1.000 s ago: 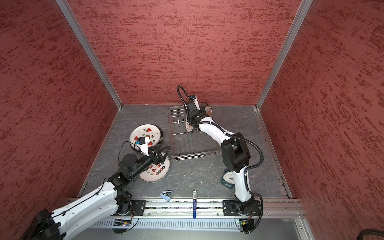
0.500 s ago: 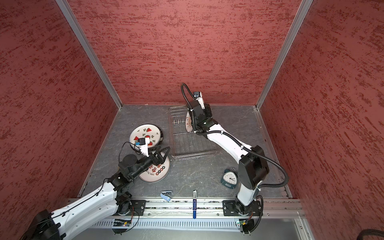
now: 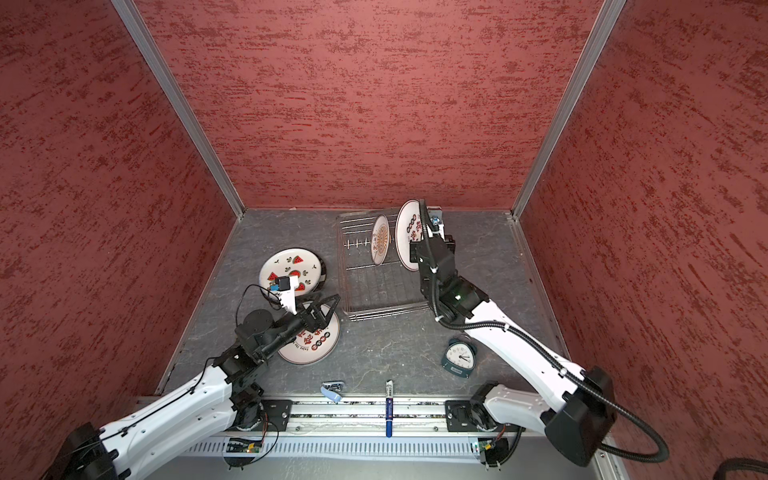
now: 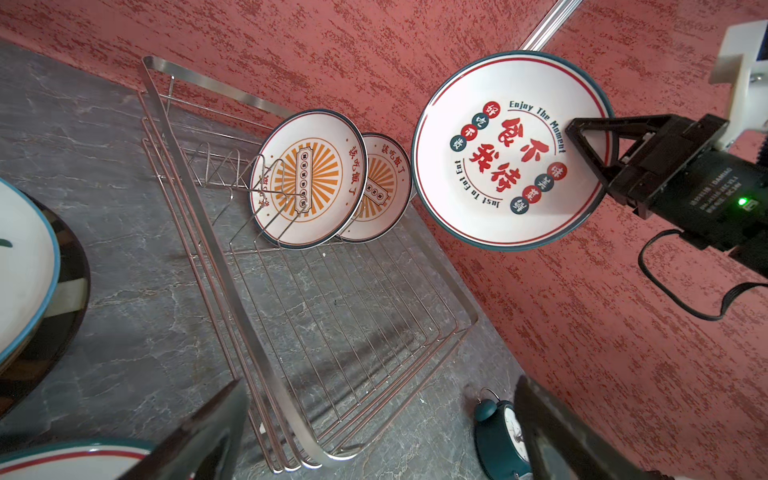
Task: Unload the plates from the dish rack
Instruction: 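Lift the red-text plate out of the rack toward the left gripper, then carry the red-text plate to the left gripper while left gripper reaches for it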
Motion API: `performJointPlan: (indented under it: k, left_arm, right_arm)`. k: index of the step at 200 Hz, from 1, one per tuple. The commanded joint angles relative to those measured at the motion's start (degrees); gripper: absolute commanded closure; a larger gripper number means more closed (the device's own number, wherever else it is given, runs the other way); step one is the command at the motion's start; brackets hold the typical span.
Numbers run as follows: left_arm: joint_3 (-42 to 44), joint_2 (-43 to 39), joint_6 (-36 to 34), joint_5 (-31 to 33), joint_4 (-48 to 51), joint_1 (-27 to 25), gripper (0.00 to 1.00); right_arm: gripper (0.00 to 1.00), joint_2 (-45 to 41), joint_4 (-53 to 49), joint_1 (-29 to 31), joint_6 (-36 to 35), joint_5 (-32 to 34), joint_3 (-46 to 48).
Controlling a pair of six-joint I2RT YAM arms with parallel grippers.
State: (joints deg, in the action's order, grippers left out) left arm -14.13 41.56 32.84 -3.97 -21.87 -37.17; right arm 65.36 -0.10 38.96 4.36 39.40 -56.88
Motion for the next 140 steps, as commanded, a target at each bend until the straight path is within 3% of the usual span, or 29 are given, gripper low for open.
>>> performJointPlan:
  k: [1,44,61,92,140]
  left_arm:
    - [0.30,-0.26,0.24,-2.96,-1.16,-0.36,0.01]
    - [-0.75,-0.81,-1.00,-7.00,0.41,1.76,0.01]
    - [0.58,-1.86,0.49,-14.19,-2.25,4.95,0.01]
    - [3.11,-3.47,3.18,-24.02,-7.83,10.94,0.01]
    - [3.90,-6.40,4.01,-24.85,-6.31,11.61,0.00]
  right_arm:
    - [0.95,-4.47,7.80,0.24,3.71,-9.26,4.53]
    - [0.95,-10.85,15.83,0.24,9.94,-33.16,13.01]
    - [0.95,-11.21,18.82,0.24,12.65,-39.05,15.27]
    - [0.95,-11.14,25.79,0.24,17.94,-46.48,19.57]
    - [0.95,-8.10,35.06,0.24,23.08,-51.98,24.20]
